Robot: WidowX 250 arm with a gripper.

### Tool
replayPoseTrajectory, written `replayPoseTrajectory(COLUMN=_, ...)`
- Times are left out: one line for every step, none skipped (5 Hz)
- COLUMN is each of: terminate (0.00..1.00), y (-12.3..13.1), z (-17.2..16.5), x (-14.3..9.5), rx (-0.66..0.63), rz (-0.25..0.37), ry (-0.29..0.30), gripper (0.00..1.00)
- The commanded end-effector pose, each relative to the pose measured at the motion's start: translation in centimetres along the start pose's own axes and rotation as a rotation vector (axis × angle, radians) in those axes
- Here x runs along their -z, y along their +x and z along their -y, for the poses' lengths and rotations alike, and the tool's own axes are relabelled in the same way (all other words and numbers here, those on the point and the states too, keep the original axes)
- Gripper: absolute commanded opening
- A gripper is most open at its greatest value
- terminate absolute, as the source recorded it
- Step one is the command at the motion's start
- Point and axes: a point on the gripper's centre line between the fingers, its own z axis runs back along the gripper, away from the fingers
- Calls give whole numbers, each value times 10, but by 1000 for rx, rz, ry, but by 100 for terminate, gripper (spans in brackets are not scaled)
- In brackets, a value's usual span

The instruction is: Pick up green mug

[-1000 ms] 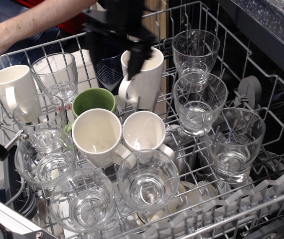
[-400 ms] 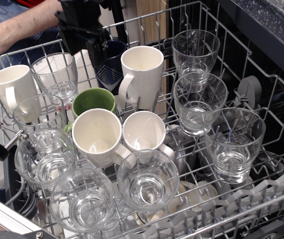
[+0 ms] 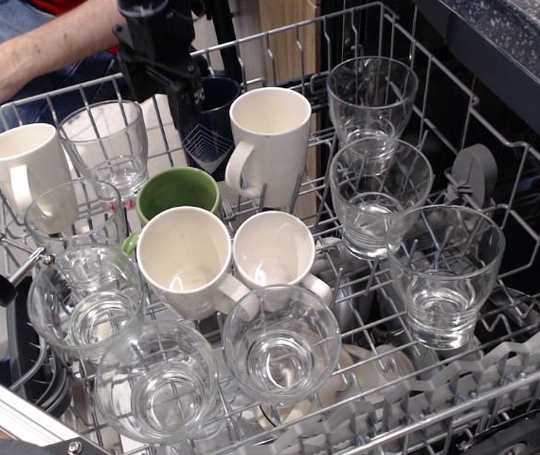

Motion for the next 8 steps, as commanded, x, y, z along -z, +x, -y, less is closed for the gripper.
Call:
replayPoseTrajectory(terminate=0, y=6, z=-21, x=21, rx=22, rz=56, ry=79, gripper=100)
replayPoseTrajectory(terminate=0, y=-1, z=-21, x=39, rx=6, rz=30, ry=87, gripper=100)
replayPoseTrajectory(terminate=0, y=-5, z=-23, x=54, rx=15, rz=28, ry=99, gripper=100)
replayPoseTrajectory(terminate=0, y=-1, z=-32, x=64, rx=11, rz=22, ry=95, gripper=100)
replayPoseTrajectory(terminate=0, y=3, z=-32, x=82, rx=-38, rz=15, ry=102, gripper=100)
replayPoseTrajectory(terminate=0, y=5, z=-30, x=91, rx=-56, rz=12, ry=106, gripper=100)
replayPoseTrajectory(terminate=0, y=-27, z=-5, x=95, rx=-85, rz=54, ry=104, gripper=100)
replayPoseTrajectory(terminate=0, y=-28, z=-2, x=97, rx=-109, rz=52, ry=112, gripper=0)
